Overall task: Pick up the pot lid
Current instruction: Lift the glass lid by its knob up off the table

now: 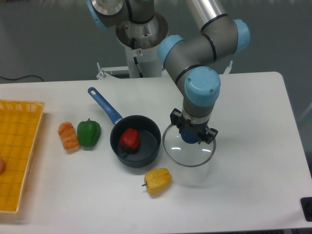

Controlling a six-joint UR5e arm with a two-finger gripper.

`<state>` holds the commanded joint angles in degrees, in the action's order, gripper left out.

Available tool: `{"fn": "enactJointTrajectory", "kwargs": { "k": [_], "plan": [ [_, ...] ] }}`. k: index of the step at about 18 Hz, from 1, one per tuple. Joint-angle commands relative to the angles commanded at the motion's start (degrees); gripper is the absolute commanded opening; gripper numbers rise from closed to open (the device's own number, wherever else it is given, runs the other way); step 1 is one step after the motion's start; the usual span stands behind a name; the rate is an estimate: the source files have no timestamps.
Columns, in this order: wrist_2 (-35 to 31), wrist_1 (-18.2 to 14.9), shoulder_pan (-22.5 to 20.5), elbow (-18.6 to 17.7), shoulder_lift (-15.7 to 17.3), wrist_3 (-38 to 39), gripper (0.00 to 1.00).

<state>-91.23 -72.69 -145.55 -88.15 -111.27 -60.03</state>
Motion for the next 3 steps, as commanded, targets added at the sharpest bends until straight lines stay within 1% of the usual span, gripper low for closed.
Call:
{"fn": "enactJointTrajectory", "kwargs": {
  "k": [3],
  "plan": [
    [0.1,0.0,0.0,-0.3,0.0,0.0,0.57]
  ]
}}
